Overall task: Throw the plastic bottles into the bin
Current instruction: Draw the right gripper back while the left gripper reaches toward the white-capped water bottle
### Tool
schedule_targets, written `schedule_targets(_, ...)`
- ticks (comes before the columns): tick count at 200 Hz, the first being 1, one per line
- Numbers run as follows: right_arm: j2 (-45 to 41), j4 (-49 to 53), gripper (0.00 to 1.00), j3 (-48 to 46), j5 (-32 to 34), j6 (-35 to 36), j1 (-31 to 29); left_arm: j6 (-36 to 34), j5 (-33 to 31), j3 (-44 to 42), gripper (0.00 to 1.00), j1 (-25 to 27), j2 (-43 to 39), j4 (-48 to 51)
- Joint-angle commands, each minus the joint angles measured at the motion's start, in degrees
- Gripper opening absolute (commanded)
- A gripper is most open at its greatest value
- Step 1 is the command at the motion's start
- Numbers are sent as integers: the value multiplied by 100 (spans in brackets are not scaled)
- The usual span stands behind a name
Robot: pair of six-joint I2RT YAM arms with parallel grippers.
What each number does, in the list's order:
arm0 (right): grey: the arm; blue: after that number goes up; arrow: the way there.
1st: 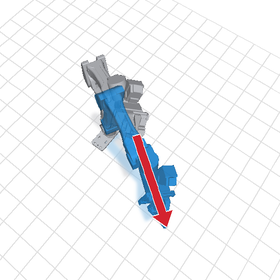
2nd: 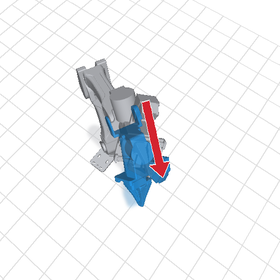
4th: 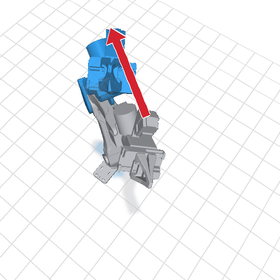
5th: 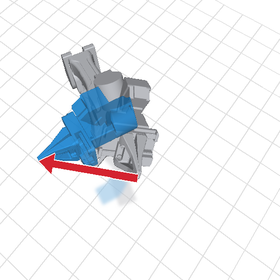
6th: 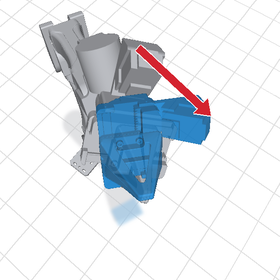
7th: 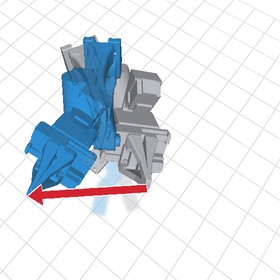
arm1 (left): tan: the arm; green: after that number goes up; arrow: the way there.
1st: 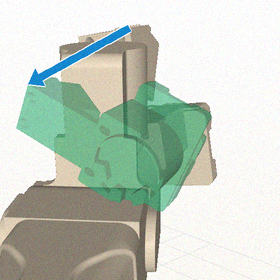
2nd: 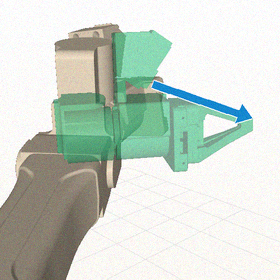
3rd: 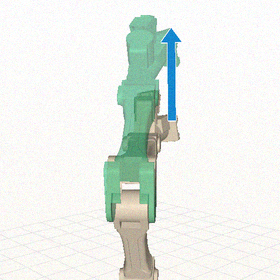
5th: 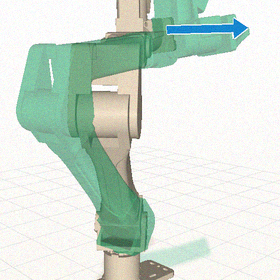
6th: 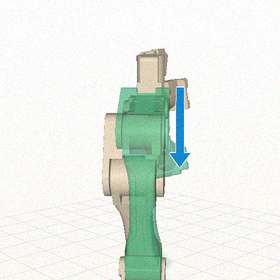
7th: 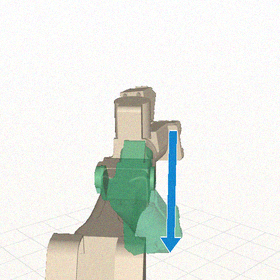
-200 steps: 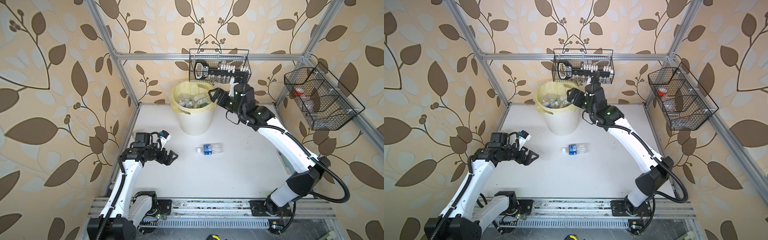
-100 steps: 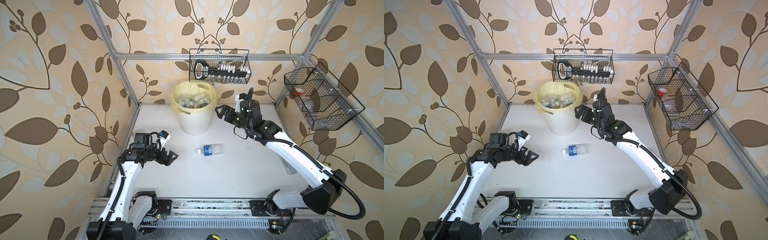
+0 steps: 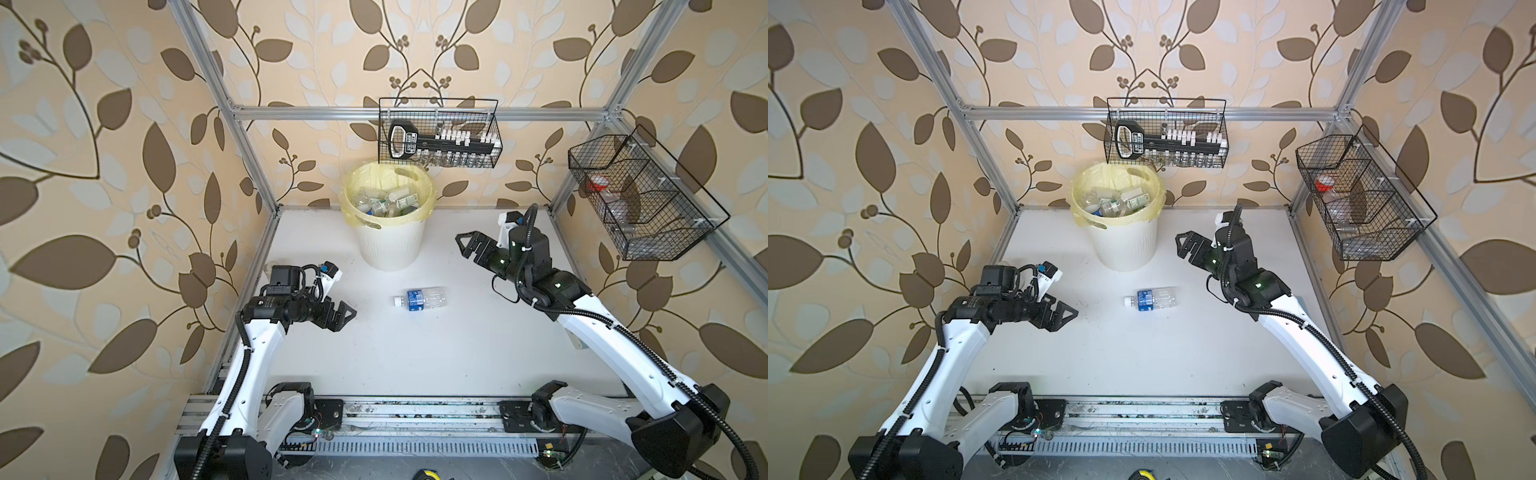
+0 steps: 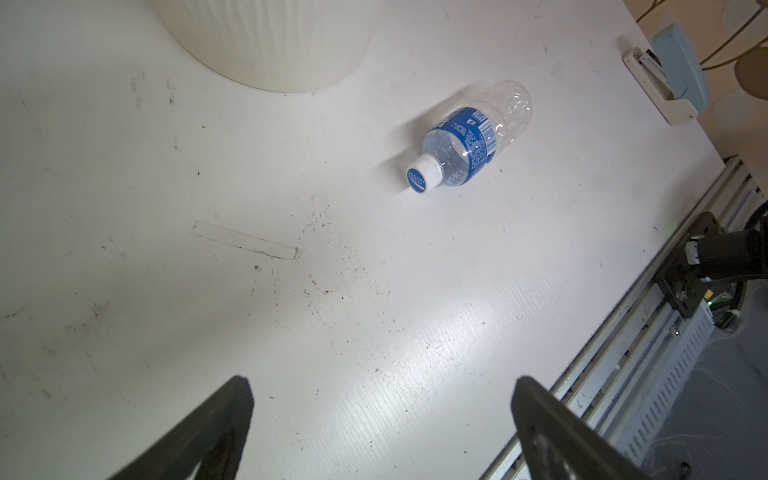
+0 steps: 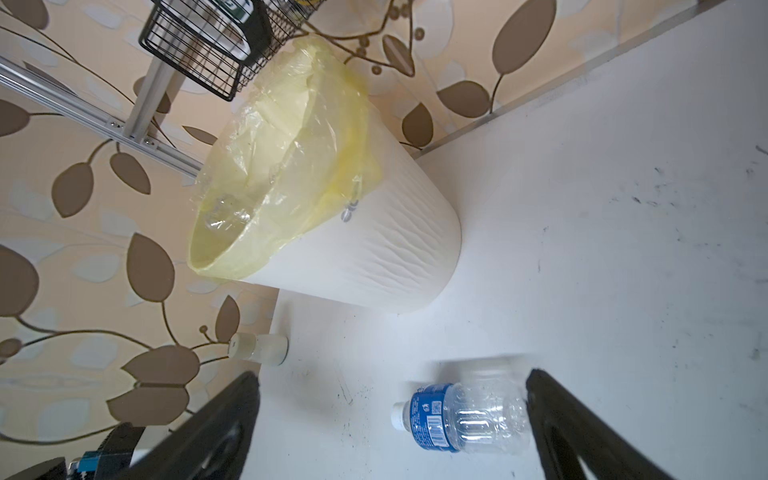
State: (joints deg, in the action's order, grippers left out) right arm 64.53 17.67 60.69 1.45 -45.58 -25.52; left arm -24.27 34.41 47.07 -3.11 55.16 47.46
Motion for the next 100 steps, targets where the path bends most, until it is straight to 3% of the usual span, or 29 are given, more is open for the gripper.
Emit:
schedule_targets(1,-286,59,100,-271,-147,50,92,-165,214,279,99,-62,144,125)
schedule_targets(56,-658,-19,100,-864,-701,147,354,-660,-12,694,99,52,961,439)
schedule_targets(100,-868,7,100,-1255,-1059,486,394,-644,-250,1162,99,215,1265,482)
